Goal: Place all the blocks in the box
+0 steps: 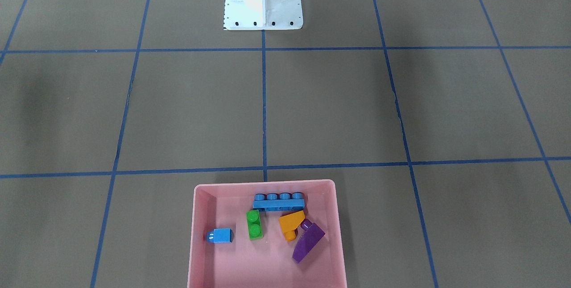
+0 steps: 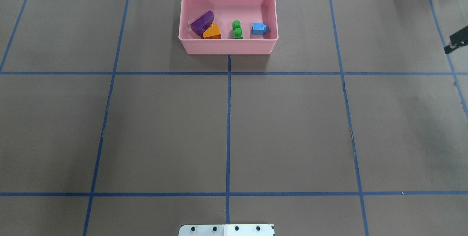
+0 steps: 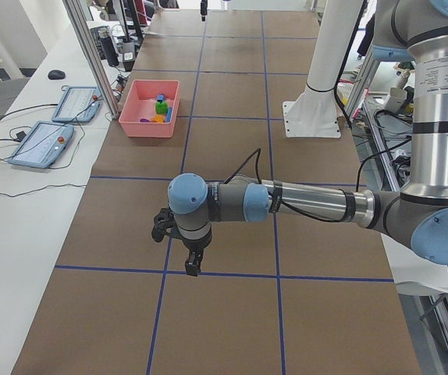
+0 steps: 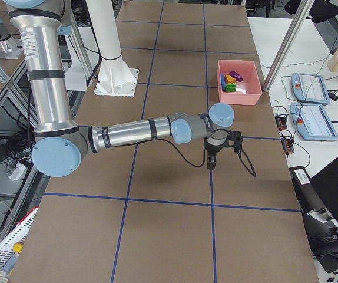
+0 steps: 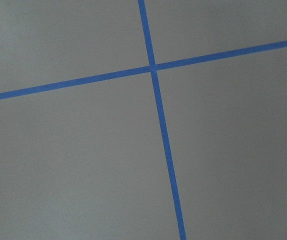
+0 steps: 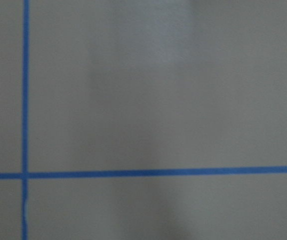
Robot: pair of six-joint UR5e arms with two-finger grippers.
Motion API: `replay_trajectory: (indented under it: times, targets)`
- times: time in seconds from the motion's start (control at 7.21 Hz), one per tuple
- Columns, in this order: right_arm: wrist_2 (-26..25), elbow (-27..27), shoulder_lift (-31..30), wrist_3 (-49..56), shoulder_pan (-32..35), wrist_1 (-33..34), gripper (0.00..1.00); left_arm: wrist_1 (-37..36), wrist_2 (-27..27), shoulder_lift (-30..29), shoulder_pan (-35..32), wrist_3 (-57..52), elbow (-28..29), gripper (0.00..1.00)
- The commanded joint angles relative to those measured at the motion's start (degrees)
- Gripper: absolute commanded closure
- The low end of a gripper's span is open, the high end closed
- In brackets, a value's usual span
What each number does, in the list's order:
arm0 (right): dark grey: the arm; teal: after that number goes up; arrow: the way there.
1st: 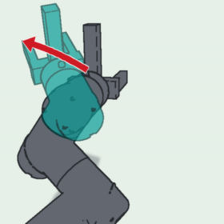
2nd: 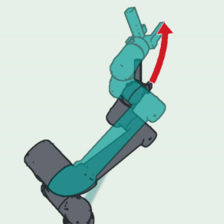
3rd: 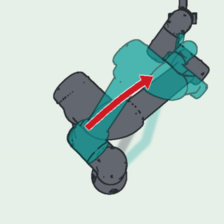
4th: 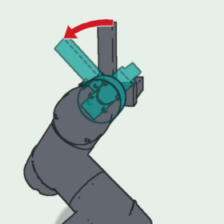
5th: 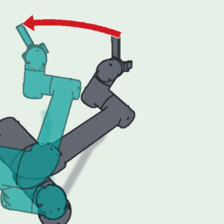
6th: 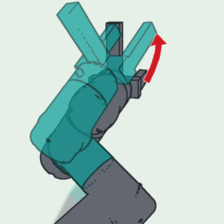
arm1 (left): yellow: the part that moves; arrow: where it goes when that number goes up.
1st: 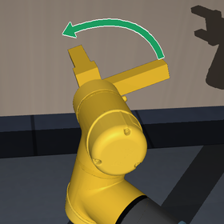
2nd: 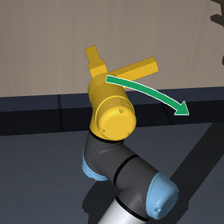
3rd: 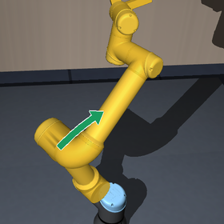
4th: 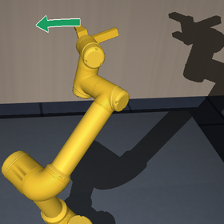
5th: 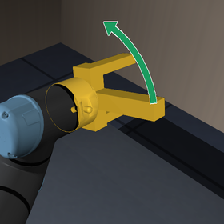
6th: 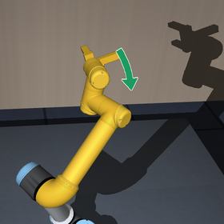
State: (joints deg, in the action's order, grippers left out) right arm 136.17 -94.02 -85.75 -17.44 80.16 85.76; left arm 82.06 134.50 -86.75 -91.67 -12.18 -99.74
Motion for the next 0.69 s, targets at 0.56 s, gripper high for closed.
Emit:
replay_trajectory:
  times: [0.56]
  targets:
    - [-0.56, -2.65, -11.54, 17.36, 9.13, 0.37, 0.00, 0.99, 0.24, -0.70, 0.09, 4.79, 0.59, 0.00]
